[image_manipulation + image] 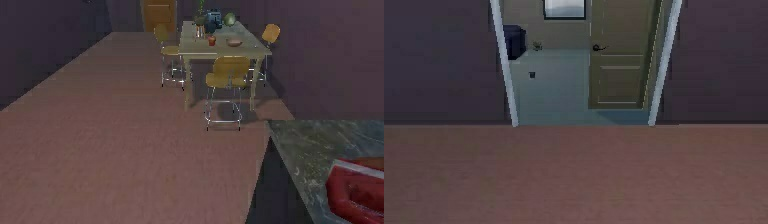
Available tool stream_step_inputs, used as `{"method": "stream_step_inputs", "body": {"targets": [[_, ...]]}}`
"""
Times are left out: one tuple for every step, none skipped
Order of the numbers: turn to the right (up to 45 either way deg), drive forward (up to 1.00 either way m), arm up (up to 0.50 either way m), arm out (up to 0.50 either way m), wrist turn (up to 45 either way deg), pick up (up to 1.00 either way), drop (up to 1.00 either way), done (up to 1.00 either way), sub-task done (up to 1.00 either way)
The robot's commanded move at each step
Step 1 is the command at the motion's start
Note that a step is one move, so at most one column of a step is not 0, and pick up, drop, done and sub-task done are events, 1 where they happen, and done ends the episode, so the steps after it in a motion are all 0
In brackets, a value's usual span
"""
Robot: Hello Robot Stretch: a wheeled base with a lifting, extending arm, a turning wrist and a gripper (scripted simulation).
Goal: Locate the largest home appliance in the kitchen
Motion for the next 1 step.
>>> {"method": "stream_step_inputs", "body": {"targets": [[0.0, 0.15, 0.00, 0.00, 0.0, 0.00, 0.00, 0.00, 0.00]]}}
